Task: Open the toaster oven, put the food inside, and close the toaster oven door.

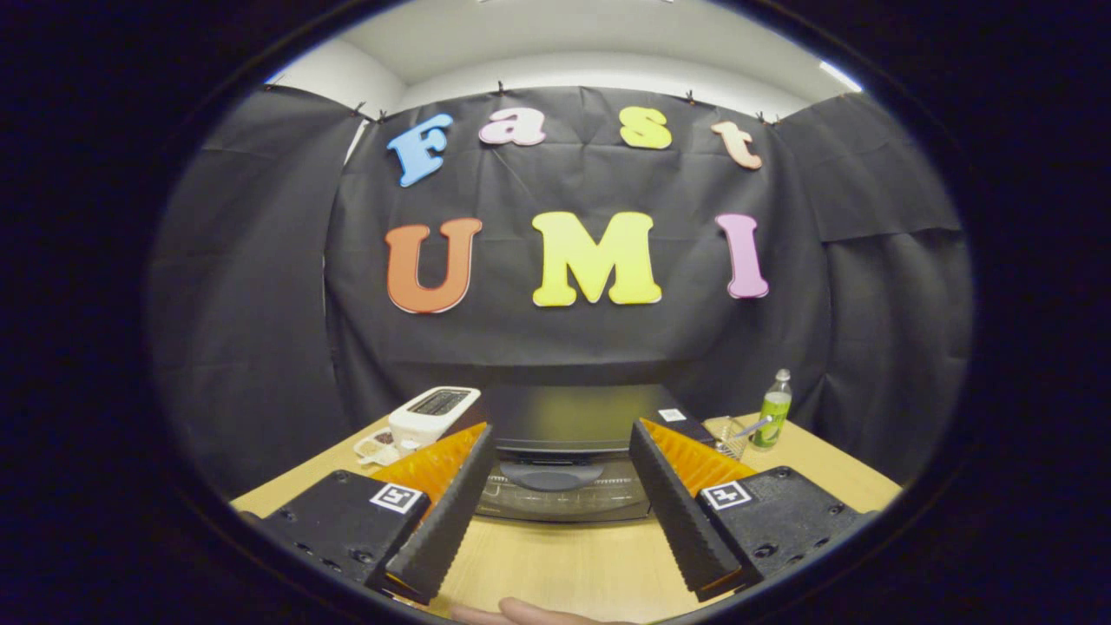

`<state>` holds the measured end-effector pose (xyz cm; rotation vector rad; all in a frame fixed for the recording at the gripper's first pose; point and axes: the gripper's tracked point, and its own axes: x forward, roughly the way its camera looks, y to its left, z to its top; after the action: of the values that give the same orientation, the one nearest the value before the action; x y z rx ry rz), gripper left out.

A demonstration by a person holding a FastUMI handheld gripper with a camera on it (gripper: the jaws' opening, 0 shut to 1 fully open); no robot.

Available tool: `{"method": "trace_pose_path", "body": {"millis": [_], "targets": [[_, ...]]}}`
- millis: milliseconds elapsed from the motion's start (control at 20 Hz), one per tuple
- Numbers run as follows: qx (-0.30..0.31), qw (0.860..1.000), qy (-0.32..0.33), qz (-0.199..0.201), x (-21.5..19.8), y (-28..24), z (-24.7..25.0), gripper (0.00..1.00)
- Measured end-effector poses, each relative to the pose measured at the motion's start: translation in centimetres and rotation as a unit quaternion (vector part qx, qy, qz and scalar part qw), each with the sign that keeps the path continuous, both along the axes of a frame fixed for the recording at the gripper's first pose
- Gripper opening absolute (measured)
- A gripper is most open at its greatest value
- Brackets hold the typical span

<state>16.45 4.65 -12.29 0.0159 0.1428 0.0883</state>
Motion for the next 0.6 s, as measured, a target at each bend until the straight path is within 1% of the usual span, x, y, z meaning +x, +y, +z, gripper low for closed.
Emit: {"method": "trace_pose_path", "body": {"millis": [150,350,600], "targets": [[0.011,0.999,0.035,0.0,2.8,-0.1,-3.0,1.0],[0.011,0.998,0.064,-0.006,5.4,-0.4,-5.9,1.0],[0.007,0.998,0.058,-0.001,7.8,0.6,-7.1,1.0]]}}
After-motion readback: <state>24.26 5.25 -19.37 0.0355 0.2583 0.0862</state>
